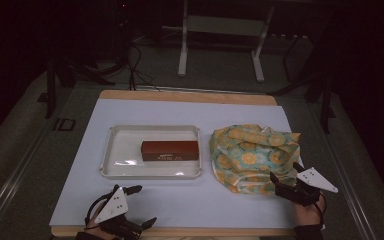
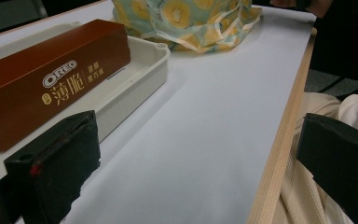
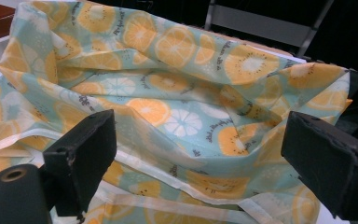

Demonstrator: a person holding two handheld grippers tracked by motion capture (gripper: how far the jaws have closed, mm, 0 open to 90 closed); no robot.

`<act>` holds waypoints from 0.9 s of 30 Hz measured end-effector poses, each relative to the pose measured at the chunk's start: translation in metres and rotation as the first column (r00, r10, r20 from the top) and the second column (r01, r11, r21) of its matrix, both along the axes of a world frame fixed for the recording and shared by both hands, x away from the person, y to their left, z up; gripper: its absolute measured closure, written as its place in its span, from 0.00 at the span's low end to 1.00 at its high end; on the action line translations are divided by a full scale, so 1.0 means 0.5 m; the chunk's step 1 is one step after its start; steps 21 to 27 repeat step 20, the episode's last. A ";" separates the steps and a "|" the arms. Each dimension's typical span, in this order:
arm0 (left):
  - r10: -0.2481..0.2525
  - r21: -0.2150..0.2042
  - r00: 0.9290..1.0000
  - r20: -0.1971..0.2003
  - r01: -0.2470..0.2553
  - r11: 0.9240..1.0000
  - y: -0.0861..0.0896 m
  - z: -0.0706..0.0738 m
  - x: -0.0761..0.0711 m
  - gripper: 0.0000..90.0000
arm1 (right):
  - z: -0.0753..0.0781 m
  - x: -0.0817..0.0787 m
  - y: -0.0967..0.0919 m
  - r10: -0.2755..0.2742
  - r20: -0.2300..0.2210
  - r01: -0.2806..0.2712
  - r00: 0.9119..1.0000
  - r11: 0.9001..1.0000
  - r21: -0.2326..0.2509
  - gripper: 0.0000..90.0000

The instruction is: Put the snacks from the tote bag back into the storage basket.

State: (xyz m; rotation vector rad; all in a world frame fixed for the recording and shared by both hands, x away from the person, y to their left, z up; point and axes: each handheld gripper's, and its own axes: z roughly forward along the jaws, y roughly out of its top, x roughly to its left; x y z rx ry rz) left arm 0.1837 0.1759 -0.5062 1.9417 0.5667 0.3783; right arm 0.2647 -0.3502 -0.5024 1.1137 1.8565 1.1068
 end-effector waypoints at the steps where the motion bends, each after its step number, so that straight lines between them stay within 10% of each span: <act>1: 0.001 -0.002 1.000 -0.001 -0.001 1.000 0.000 0.000 0.000 0.00 | 0.000 0.001 -0.001 0.004 0.001 -0.004 1.000 1.000 0.004 0.12; 27: 0.006 -0.013 1.000 -0.003 -0.006 1.000 0.001 0.000 0.002 0.00 | -0.003 0.004 -0.001 0.016 -0.002 -0.016 1.000 1.000 0.015 0.12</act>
